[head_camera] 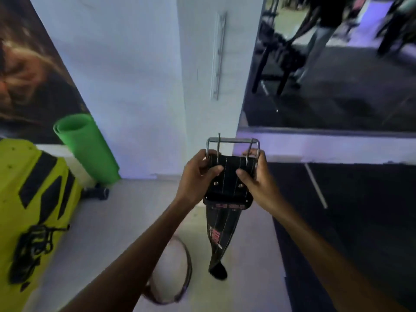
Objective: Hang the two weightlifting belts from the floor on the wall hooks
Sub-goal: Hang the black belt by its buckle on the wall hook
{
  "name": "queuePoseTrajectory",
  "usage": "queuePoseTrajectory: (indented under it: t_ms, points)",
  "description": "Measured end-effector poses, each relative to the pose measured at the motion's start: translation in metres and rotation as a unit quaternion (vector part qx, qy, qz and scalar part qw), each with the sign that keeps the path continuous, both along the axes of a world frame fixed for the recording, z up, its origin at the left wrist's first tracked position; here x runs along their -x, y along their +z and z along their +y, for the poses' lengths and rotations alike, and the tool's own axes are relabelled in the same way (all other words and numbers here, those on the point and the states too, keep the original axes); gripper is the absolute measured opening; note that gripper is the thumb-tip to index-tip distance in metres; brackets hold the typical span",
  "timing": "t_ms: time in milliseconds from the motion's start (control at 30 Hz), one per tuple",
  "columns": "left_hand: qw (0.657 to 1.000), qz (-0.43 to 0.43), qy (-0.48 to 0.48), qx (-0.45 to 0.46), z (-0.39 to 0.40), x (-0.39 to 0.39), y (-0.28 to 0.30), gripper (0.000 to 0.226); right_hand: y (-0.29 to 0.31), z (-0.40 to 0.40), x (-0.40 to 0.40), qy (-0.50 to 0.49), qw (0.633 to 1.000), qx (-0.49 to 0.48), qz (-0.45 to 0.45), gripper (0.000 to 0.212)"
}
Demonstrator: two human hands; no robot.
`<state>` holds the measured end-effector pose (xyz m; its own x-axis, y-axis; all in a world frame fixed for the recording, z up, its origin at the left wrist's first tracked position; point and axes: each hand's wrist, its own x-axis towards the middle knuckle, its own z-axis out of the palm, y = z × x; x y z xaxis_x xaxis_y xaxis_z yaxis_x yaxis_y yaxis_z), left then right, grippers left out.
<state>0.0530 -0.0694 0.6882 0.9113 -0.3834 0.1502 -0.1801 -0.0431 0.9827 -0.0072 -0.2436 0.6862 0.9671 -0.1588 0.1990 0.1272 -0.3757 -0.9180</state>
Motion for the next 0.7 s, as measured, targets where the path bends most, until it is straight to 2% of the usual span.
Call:
queuePoseTrajectory:
  t_ms: [167,367,467,600,700]
  points:
    - [0.995,-0.083,0.004,0.054,-0.002,0.015,0.102,0.018,0.114,0.006,0.005,-0.072,0.992,-0.024,-0.101,0.02]
    - [0.981,-0.169,0.033,0.09,-0.012,0.028,0.213,0.015,0.224,0.003,0.017,-0.083,0.976,-0.092,-0.181,0.023]
    - [0.971,-0.203,0.055,0.111,-0.014,0.036,0.262,0.015,0.255,0.003,0.028,-0.059,0.962,-0.124,-0.234,0.006]
    - [0.959,-0.234,0.089,0.134,-0.008,0.043,0.309,0.015,0.265,0.009,0.031,-0.025,0.955,-0.139,-0.259,0.01]
    - [0.952,-0.239,0.107,0.156,-0.007,0.048,0.338,0.014,0.271,0.013,0.031,0.032,0.943,-0.202,-0.263,0.011]
